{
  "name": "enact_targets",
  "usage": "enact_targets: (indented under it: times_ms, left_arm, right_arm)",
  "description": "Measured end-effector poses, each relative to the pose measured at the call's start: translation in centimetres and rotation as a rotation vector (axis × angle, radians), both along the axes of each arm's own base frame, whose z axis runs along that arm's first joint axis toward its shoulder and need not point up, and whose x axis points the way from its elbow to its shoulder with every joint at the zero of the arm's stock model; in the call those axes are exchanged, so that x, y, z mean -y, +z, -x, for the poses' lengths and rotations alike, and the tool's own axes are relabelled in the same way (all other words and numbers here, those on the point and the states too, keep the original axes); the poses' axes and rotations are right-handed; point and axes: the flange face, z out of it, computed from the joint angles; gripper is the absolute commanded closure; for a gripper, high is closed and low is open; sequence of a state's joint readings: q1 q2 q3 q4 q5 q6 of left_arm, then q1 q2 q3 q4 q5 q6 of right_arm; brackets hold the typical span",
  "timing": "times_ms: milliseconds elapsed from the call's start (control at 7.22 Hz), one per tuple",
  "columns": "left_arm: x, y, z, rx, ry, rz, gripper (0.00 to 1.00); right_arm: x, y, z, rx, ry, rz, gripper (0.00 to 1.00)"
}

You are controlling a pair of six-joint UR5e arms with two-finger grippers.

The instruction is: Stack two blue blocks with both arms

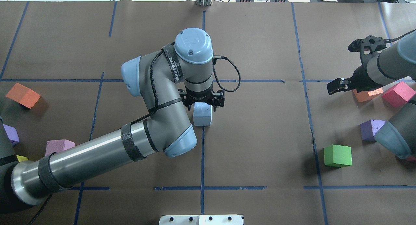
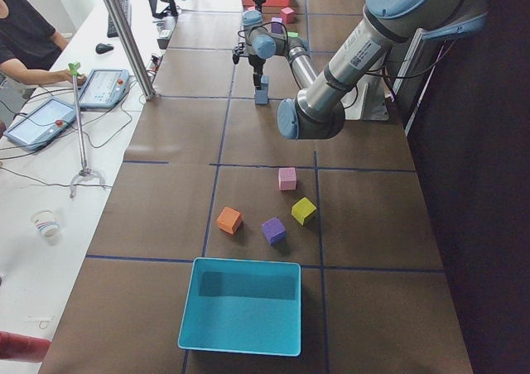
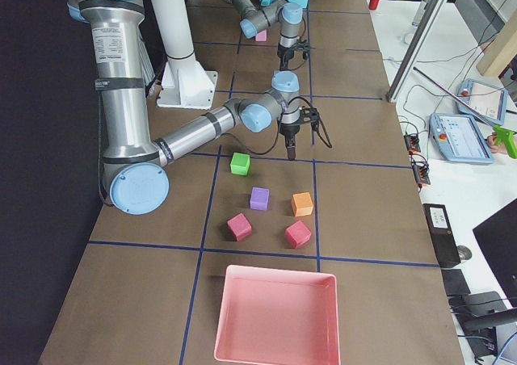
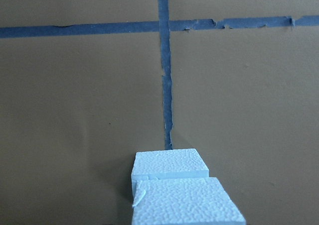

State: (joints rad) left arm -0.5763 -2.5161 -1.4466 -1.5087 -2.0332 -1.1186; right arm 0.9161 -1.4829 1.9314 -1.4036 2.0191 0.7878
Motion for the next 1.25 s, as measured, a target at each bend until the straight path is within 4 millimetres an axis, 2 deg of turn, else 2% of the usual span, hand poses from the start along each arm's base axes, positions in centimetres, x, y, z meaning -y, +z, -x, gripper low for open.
enact_targets:
  times_ms: [138, 277, 415, 554, 692, 831, 969, 1108, 1246]
  left_arm:
    - [0.3, -0.7, 3.3, -0.033, -0.026, -0.017, 0.00]
    - [0.5, 0.0, 8.0, -0.055, -0.062, -0.034, 0.00]
    - [0.7, 2.2, 13.0, -0.056, -0.079, -0.067, 0.00]
    - [1.0, 5.5, 17.8, -0.044, -0.048, -0.130, 0.01]
    - [1.8, 9.9, 22.8, -0.026, 0.009, -0.187, 0.01]
    - [2.6, 14.6, 28.0, -0.008, 0.062, -0.224, 0.01]
    - [3.2, 19.9, 34.1, 0.013, 0.112, -0.262, 0.01]
    - [3.6, 25.3, 40.6, 0.033, 0.158, -0.300, 0.01]
    - [4.0, 30.1, 46.7, 0.043, 0.182, -0.319, 0.01]
  right_arm:
    - [0.0, -0.1, -0.1, 0.002, -0.002, -0.004, 0.00]
    - [0.0, -0.3, -0.9, 0.013, -0.002, -0.004, 0.00]
    - [0.6, -0.3, -2.7, 0.035, -0.005, 0.001, 0.00]
    - [1.7, 0.3, -6.0, 0.062, -0.020, -0.002, 0.00]
    - [3.0, 1.6, -10.5, 0.090, -0.025, -0.001, 0.00]
    - [4.3, 3.6, -15.5, 0.116, -0.025, 0.000, 0.00]
    - [5.2, 6.4, -20.6, 0.127, -0.037, -0.015, 0.00]
    - [5.4, 9.0, -24.9, 0.120, -0.066, -0.032, 0.00]
    - [5.0, 11.1, -28.1, 0.103, -0.109, -0.040, 0.00]
